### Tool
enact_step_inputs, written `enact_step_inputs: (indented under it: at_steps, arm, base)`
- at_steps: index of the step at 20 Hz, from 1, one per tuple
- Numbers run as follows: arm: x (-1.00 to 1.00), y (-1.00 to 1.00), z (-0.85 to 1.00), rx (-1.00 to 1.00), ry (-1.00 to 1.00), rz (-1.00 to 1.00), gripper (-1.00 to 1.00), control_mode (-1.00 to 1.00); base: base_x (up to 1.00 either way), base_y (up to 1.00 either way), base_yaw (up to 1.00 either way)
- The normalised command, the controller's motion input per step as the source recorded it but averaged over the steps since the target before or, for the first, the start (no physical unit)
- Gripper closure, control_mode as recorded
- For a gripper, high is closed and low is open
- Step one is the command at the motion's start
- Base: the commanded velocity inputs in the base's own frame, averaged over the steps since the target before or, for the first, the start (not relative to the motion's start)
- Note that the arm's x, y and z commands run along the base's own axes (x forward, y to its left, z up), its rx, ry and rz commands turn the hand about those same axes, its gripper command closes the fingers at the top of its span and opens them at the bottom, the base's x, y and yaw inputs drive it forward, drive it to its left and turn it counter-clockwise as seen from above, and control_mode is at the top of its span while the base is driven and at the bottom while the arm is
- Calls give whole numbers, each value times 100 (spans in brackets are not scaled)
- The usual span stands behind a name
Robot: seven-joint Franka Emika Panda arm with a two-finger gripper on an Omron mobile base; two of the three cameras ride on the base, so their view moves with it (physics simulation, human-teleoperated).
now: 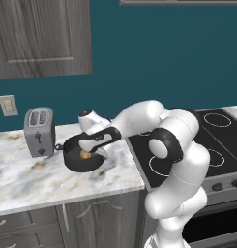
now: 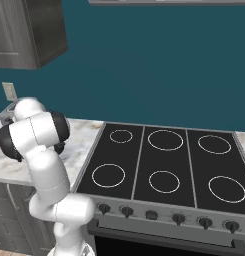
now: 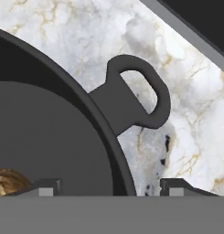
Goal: Turn on the sink faucet. Then move the onion from the counter to the sink. Turn off the sink. Move the vegetable from the sink to the pot next to the stove. Finally move the pot to the front center burner.
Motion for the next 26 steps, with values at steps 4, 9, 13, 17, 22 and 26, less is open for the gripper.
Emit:
enact_step_inputs:
  at_steps: [4, 9, 13, 17, 22, 26]
  arm:
    - [0, 0, -5, 0, -1, 0, 100, -100]
    - [-12, -7, -21, 0, -8, -14, 100, -100]
    - [-51, -26, 10, 0, -18, -28, 100, -100]
    - [-48, -38, 46, 3, -17, -30, 100, -100]
    - [-52, -50, 41, 9, -5, -32, 100, -100]
    - [-56, -56, 34, 10, -3, -36, 100, -100]
  base:
    - [0, 0, 0]
    - [0, 0, 0]
    - [0, 0, 0]
    - [0, 0, 0]
    - [0, 0, 0]
    - [0, 0, 0]
